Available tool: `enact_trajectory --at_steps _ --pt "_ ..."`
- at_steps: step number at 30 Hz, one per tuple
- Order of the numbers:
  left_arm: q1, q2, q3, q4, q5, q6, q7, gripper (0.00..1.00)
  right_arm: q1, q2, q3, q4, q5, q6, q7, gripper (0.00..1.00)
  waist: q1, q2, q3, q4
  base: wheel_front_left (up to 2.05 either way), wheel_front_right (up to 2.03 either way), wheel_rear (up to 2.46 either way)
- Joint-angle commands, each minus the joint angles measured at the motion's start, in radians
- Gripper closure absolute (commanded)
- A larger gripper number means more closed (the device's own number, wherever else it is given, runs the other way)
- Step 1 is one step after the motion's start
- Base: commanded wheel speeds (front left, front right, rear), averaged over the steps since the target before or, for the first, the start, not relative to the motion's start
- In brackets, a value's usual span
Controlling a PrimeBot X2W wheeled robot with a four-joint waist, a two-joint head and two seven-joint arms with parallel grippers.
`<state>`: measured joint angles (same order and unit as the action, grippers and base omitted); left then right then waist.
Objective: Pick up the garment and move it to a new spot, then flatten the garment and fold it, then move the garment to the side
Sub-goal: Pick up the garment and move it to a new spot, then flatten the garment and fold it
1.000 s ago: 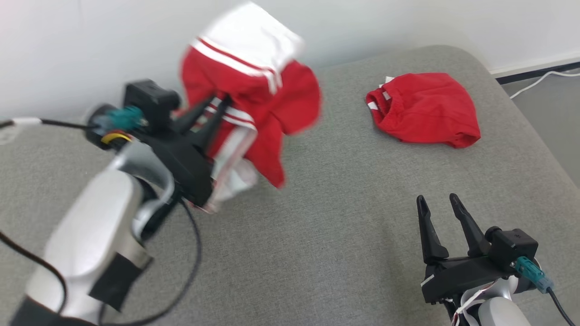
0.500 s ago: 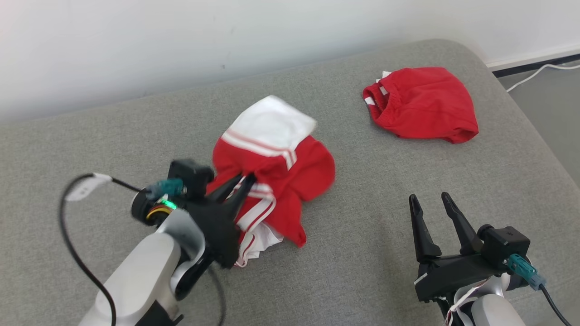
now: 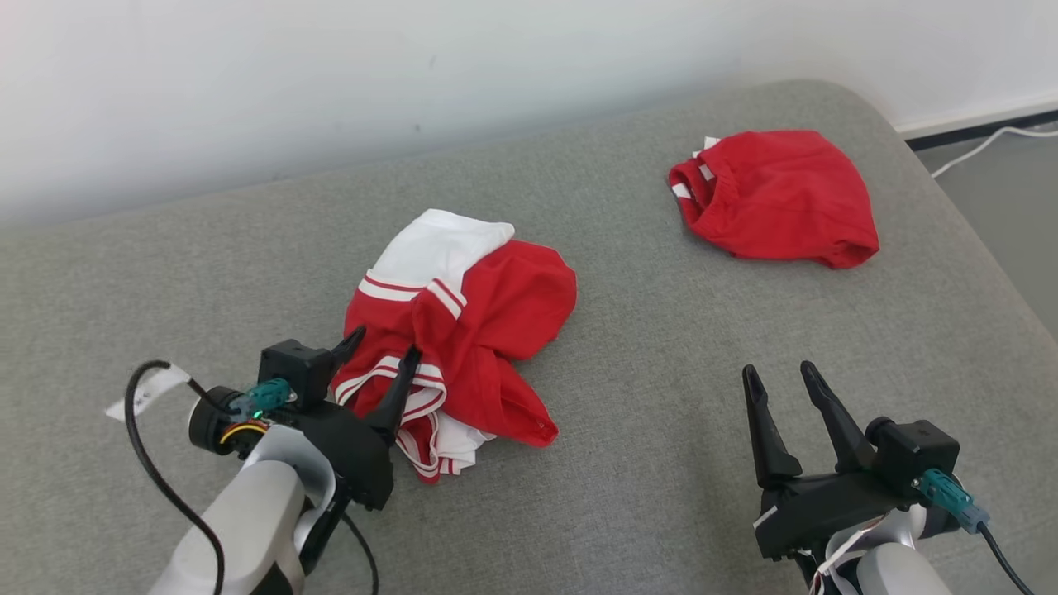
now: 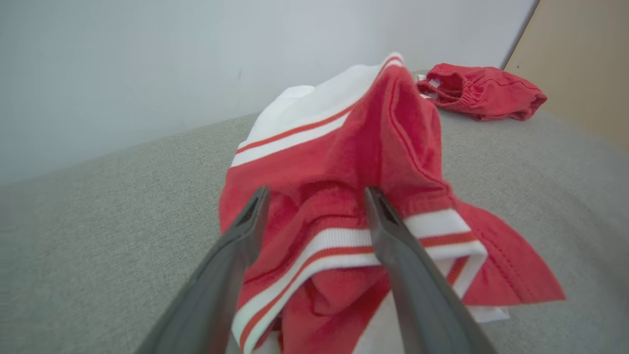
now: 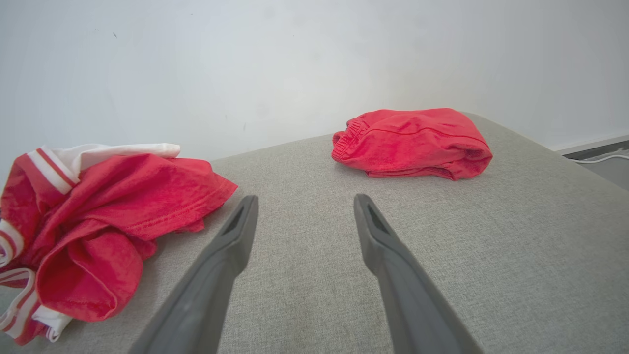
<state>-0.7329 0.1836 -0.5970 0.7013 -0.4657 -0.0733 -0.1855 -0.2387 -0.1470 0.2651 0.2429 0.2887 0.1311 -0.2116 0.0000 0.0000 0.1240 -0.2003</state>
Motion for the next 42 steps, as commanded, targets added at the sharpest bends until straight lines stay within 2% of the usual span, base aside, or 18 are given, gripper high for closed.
enact_trajectory --at_steps 1,7,11,19,28,41,42 --pt "0.003 -0.014 0.003 0.001 0.005 0.018 -0.033 0.00 0.015 -0.007 -0.004 0.005 0.005 -0.001 -0.006 0.00 0.0000 0.0000 -0.018 0.018 0.00 0.00 0.00" --pt "0.055 -0.031 0.011 -0.082 0.029 0.073 -0.072 0.00 0.043 -0.009 -0.019 0.009 0.008 -0.001 -0.008 0.00 0.0000 0.0000 -0.039 0.056 0.00 0.00 0.00" --pt "0.095 -0.034 0.014 -0.147 0.037 0.095 -0.076 0.00 0.053 -0.011 -0.030 0.006 0.006 -0.001 -0.007 0.00 0.0000 0.0000 -0.047 0.073 0.00 0.00 0.00" --pt "0.213 -0.004 -0.006 -0.292 0.046 0.139 -0.069 0.00 0.070 -0.004 -0.047 -0.009 0.000 -0.001 -0.003 0.00 0.0000 0.0000 -0.053 0.097 0.00 0.00 0.00" --pt "0.256 0.017 -0.023 -0.327 0.043 0.152 -0.036 0.00 0.057 0.002 -0.037 -0.014 0.006 -0.001 -0.002 0.00 0.0000 0.0000 -0.037 0.083 0.00 0.00 0.00" --pt "0.225 0.031 -0.020 -0.238 0.038 0.153 -0.038 0.00 0.044 0.002 -0.038 -0.005 0.012 -0.001 -0.015 0.00 0.0000 0.0000 -0.004 0.015 0.00 0.00 0.00" --pt "0.221 0.031 -0.018 -0.230 0.035 0.150 -0.041 0.07 0.044 0.001 -0.039 -0.004 0.012 -0.001 -0.016 0.00 0.0000 0.0000 -0.004 0.014 0.00 0.00 0.00"
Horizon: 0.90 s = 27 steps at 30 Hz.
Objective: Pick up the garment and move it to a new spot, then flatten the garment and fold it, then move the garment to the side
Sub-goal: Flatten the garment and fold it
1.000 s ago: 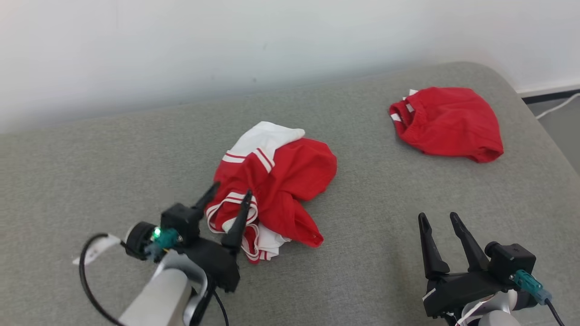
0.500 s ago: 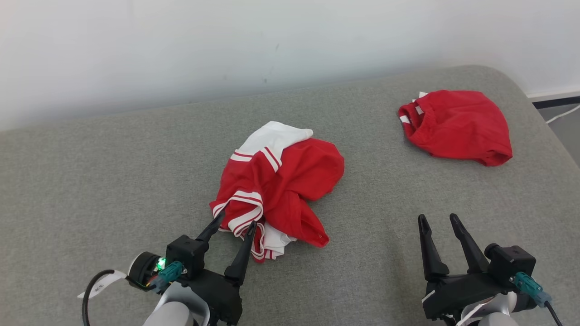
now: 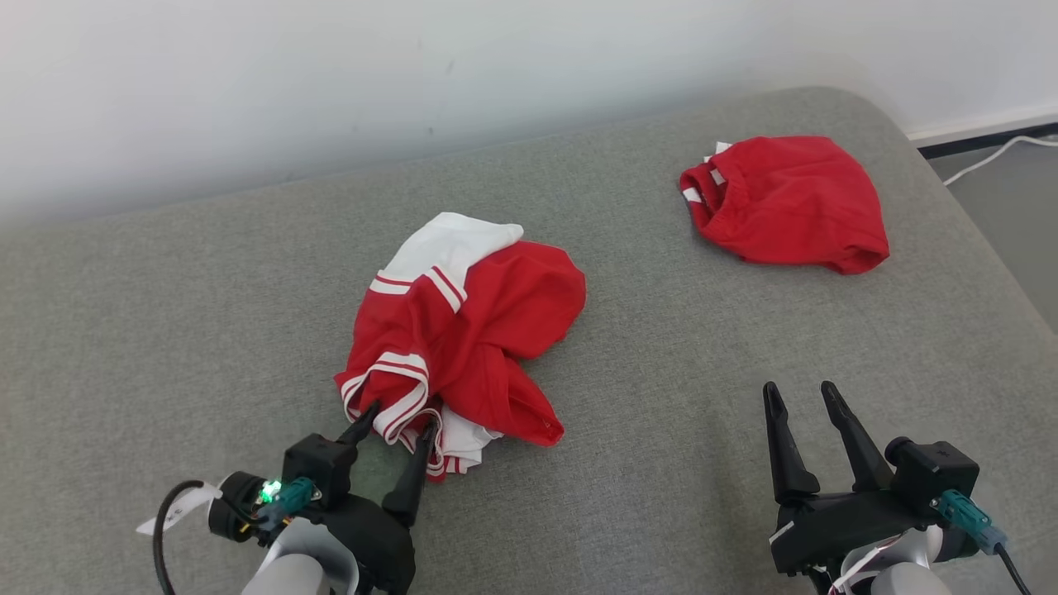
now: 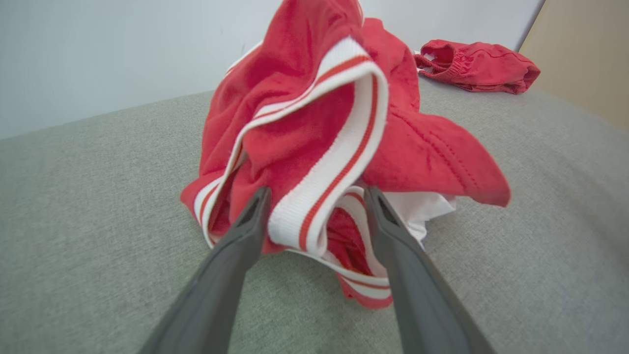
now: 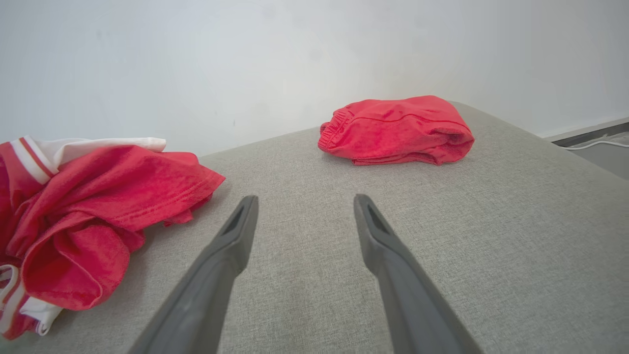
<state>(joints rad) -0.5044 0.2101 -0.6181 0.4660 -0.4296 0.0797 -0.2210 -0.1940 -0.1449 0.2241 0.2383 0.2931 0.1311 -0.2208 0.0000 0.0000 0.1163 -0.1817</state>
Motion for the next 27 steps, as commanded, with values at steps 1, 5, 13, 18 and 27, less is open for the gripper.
enact_trajectory --at_steps 1,5,13,18,27 --pt "-0.011 0.004 0.006 0.009 -0.004 -0.006 -0.010 0.80 0.000 -0.002 0.001 0.001 0.008 -0.001 -0.008 0.00 0.0000 0.0000 0.004 -0.006 0.00 0.00 0.00" --pt "-0.020 -0.003 0.018 0.001 -0.018 -0.014 -0.020 1.00 0.012 -0.002 -0.011 0.006 0.004 -0.001 -0.009 0.00 0.0000 0.0000 -0.003 0.006 0.00 0.00 0.00" --pt "-0.001 -0.013 0.012 -0.055 -0.031 -0.019 -0.028 1.00 0.024 0.001 -0.006 0.013 0.006 -0.001 -0.010 0.00 0.0000 0.0000 -0.036 0.060 0.00 0.00 0.00" --pt "0.020 0.025 0.027 -0.154 -0.038 0.001 -0.001 1.00 0.042 0.003 -0.007 0.019 0.007 -0.001 -0.010 0.00 0.0000 0.0000 -0.065 0.111 0.00 0.00 0.00" --pt "0.066 0.166 0.119 -0.404 -0.063 0.067 0.097 1.00 0.055 0.014 -0.010 0.023 0.005 -0.001 -0.011 0.00 0.0000 0.0000 -0.085 0.170 0.00 0.00 0.00"
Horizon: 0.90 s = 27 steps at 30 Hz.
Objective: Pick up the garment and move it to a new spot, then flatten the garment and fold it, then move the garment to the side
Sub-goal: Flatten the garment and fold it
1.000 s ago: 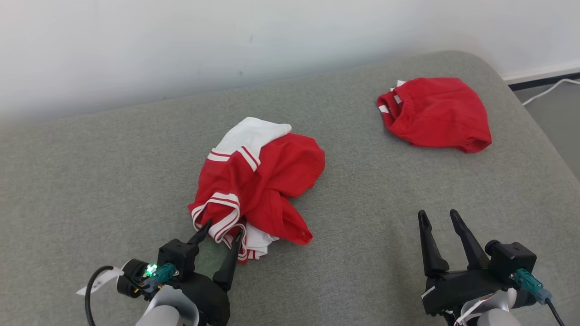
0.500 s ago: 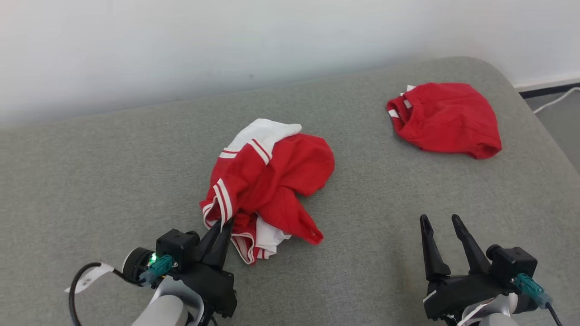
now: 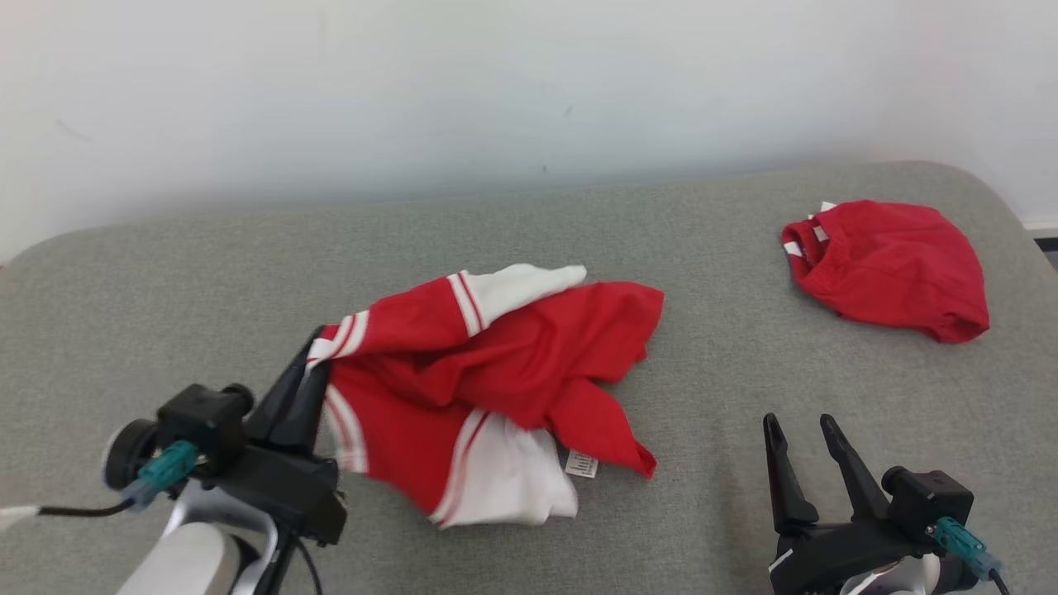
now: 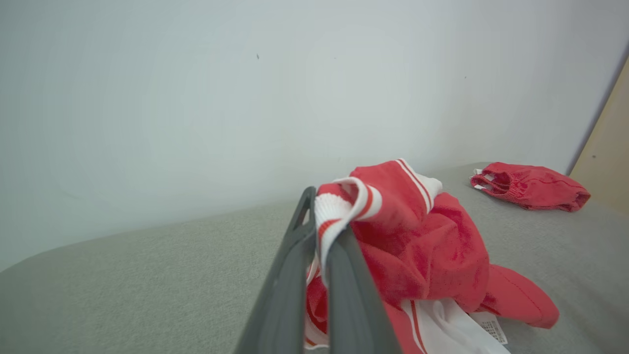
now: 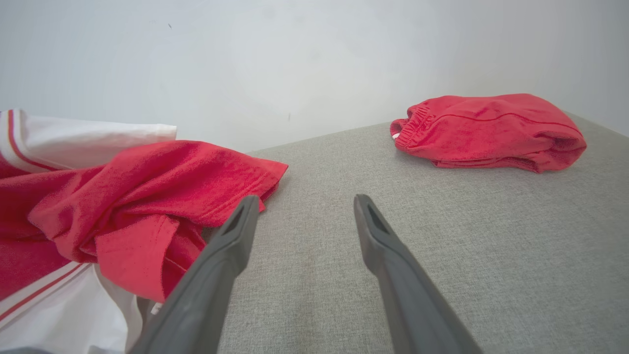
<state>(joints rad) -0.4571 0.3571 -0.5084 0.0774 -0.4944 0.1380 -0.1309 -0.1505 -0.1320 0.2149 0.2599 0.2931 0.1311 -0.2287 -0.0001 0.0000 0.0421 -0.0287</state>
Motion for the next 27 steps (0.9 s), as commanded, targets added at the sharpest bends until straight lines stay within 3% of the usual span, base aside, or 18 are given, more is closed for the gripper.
enact_trajectory --at_steps 1,6,10,17,27 --pt "0.030 0.033 0.018 -0.043 0.001 0.018 0.019 1.00 0.013 0.002 -0.001 0.003 0.005 -0.001 -0.004 0.00 0.0001 0.0000 -0.012 0.021 0.00 0.00 0.00" --pt "0.099 0.099 0.065 -0.140 -0.024 0.062 0.068 1.00 0.016 0.005 0.000 0.006 0.007 -0.001 -0.008 0.00 0.0001 0.0000 -0.012 0.028 0.00 0.00 0.00" --pt "0.152 0.120 0.087 -0.136 -0.064 0.059 0.082 1.00 0.007 0.001 0.007 0.008 0.007 -0.001 -0.008 0.00 0.0001 0.0000 -0.006 0.027 0.00 0.00 0.00" --pt "0.148 0.108 0.096 0.038 -0.110 0.007 0.028 1.00 -0.017 -0.016 0.024 0.016 0.017 -0.001 0.000 0.00 0.0001 0.0000 0.003 0.001 0.00 0.00 0.00" --pt "-0.017 0.142 0.079 0.202 -0.073 -0.075 0.017 1.00 -0.025 -0.029 0.031 0.010 0.018 -0.001 0.006 0.00 0.0001 0.0000 0.010 -0.038 0.00 0.00 0.00"
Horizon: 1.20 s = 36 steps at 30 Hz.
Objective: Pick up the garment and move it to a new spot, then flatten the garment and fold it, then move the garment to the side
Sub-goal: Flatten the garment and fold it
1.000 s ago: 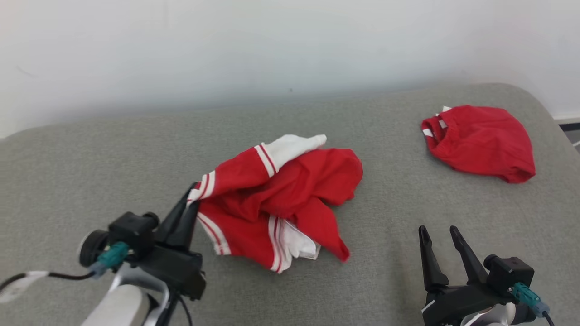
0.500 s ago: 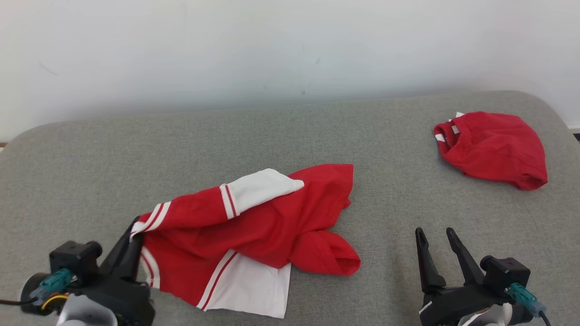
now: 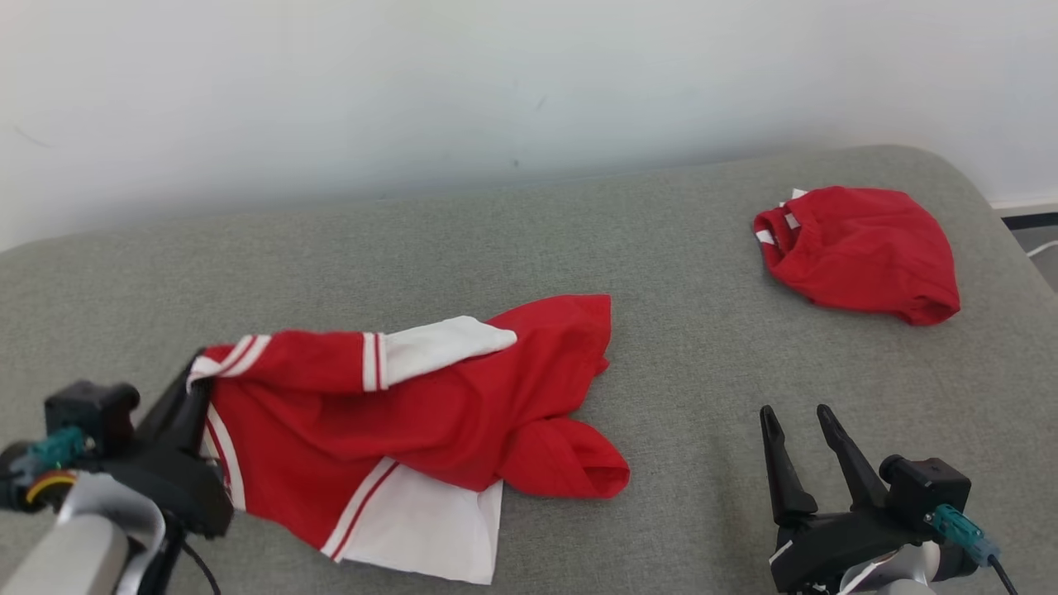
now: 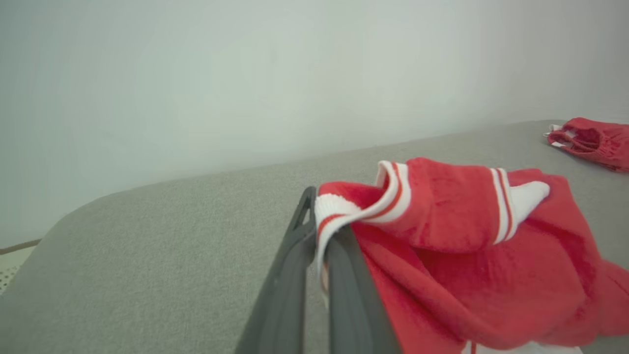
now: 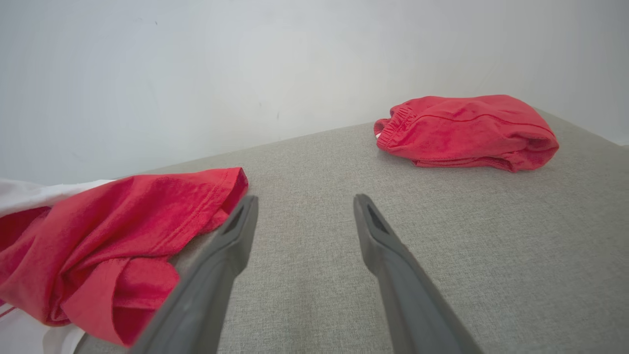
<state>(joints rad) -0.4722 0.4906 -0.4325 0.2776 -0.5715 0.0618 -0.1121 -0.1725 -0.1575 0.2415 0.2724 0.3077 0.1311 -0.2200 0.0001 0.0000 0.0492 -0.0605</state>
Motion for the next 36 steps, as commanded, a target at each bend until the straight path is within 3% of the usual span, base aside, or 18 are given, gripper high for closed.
enact_trajectory --at_steps 1,7,15,16,17,18,27,36 --pt "-0.025 0.010 0.004 0.012 0.005 -0.007 -0.002 1.00 -0.005 -0.005 0.003 -0.003 0.003 -0.001 -0.002 0.00 -0.0001 0.0000 0.005 -0.011 0.00 0.00 0.00" --pt "-0.135 0.038 0.013 0.079 0.021 -0.040 -0.008 1.00 -0.016 -0.002 0.006 -0.006 0.003 -0.001 -0.003 0.00 -0.0001 0.0000 0.025 -0.046 0.00 0.00 0.00" --pt "-0.164 0.018 -0.009 0.240 0.023 -0.065 -0.037 1.00 -0.022 -0.001 0.010 0.001 0.004 -0.001 -0.007 0.00 -0.0001 0.0000 0.042 -0.075 0.00 0.00 0.00" --pt "-0.162 0.016 -0.011 0.262 0.027 -0.067 -0.047 0.93 -0.022 -0.003 0.011 0.002 0.005 -0.001 -0.007 0.00 -0.0001 0.0000 0.041 -0.076 0.00 0.00 0.00" --pt "-0.162 0.014 -0.012 0.282 0.029 -0.067 -0.060 0.73 -0.022 -0.005 0.009 0.004 0.006 -0.001 -0.008 0.00 -0.0001 0.0000 0.040 -0.076 0.00 0.00 0.00" --pt "-0.160 0.011 -0.012 0.299 0.030 -0.067 -0.071 0.00 -0.020 -0.006 0.005 0.006 0.007 -0.001 -0.009 0.00 -0.0001 0.0000 0.038 -0.073 0.00 0.00 0.00" --pt "-0.087 0.008 0.016 0.328 0.012 -0.035 -0.130 0.00 0.002 -0.001 -0.014 0.006 -0.004 -0.001 -0.003 0.00 -0.0001 0.0000 0.008 -0.030 0.00 0.00 0.00" --pt "0.071 -0.005 0.095 0.126 0.001 0.053 -0.154 0.00 0.023 -0.006 -0.023 -0.003 -0.003 -0.001 0.001 0.00 -0.0001 0.0000 -0.006 0.026 0.00 0.00 0.00"
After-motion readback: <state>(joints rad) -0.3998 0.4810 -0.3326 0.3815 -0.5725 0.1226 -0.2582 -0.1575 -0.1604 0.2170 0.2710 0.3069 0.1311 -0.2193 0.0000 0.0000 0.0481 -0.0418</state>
